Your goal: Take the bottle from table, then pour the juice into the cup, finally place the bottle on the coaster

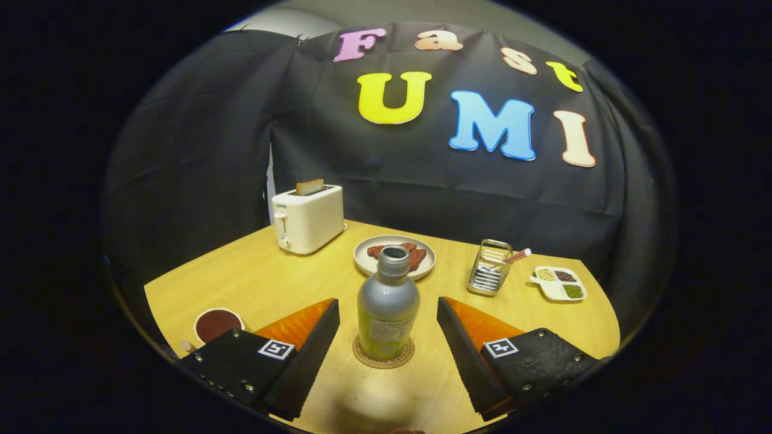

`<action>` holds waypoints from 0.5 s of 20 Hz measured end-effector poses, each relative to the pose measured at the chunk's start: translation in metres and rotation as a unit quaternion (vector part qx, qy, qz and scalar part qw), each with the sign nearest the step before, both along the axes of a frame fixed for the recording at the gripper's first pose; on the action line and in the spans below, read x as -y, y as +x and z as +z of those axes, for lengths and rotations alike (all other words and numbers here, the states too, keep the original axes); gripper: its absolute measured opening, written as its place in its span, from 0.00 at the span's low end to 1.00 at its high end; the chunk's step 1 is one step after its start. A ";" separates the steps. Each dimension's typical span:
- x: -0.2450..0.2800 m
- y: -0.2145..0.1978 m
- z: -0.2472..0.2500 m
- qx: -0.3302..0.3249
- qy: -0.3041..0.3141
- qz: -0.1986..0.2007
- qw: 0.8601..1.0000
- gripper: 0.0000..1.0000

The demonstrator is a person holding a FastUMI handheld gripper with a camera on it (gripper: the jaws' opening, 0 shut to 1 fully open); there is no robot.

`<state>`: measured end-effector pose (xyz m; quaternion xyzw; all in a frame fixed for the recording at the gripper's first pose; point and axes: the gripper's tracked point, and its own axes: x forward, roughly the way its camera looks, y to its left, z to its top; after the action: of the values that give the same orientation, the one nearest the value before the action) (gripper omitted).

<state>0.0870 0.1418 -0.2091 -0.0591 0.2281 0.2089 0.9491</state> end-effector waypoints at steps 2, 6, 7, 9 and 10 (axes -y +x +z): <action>0.010 -0.013 0.032 0.026 0.010 -0.014 1.000 0.99; 0.034 -0.041 0.083 0.067 0.013 -0.038 0.997 0.98; 0.039 -0.048 0.095 0.076 0.015 -0.044 0.996 0.98; 0.049 -0.065 0.114 0.090 0.022 -0.063 0.994 0.98; 0.052 -0.075 0.121 0.093 0.028 -0.069 0.993 0.98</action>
<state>0.0124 0.0902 -0.0881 -0.0355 0.1361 0.1425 0.9797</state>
